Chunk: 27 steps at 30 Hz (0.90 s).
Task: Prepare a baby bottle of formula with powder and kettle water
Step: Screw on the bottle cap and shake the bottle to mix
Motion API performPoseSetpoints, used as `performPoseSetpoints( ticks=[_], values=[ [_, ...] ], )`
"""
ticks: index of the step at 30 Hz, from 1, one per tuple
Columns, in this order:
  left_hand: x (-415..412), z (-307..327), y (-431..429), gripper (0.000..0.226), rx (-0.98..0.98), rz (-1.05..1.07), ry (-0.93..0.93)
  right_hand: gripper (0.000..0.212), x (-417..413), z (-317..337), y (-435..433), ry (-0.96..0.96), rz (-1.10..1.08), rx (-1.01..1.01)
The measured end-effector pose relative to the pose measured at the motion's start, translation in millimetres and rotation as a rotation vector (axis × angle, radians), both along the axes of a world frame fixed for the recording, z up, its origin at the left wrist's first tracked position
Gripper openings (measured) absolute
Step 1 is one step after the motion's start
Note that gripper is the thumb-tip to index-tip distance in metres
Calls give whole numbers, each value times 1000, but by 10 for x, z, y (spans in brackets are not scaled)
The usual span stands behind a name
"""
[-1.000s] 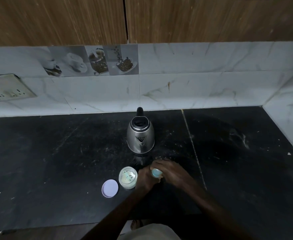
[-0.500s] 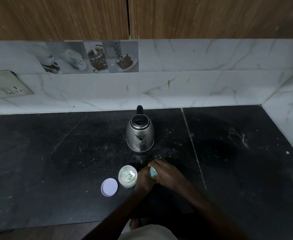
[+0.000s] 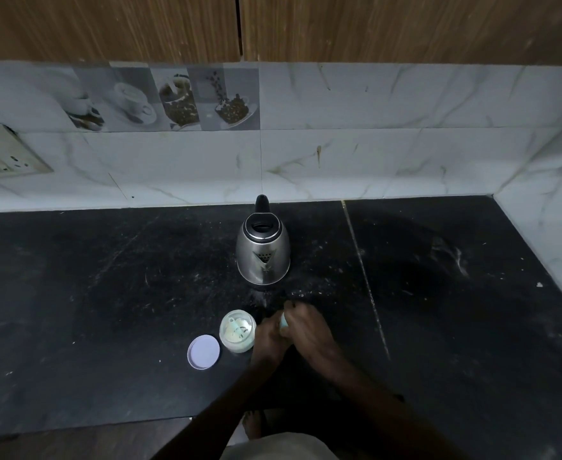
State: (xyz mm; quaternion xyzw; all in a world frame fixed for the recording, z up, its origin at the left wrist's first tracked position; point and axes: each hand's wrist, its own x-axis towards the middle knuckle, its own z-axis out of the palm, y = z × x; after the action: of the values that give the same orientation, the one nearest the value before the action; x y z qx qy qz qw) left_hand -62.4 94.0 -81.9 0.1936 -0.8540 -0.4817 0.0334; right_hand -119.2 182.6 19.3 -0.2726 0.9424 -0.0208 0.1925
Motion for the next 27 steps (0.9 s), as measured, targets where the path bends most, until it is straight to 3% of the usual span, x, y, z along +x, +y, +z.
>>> performPoseSetpoints(
  ticks=[3, 7, 13, 16, 20, 25, 27],
  values=[
    [10, -2, 5, 27, -38, 10, 64, 41, 15, 31, -53, 29, -38, 56],
    [27, 11, -13, 19, -9, -5, 62, 54, -70, 127, -43, -107, -62, -14],
    [47, 3, 9, 33, -36, 14, 81, 34, -17, 209, -91, -46, -92, 49],
    [45, 16, 34, 18, -107, 22, 93, 44, 7, 252, -148, -9, -144, 81],
    [63, 15, 21, 11, 60, 18, 67, 57, -52, 301, -111, -152, -183, 67],
    [62, 59, 35, 2, 69, 51, 78, 32, 28, 304, -124, -66, -78, 88],
    [70, 22, 32, 15, -9, 42, 47, 31, 52, 336, -150, -61, -89, 96]
  ],
)
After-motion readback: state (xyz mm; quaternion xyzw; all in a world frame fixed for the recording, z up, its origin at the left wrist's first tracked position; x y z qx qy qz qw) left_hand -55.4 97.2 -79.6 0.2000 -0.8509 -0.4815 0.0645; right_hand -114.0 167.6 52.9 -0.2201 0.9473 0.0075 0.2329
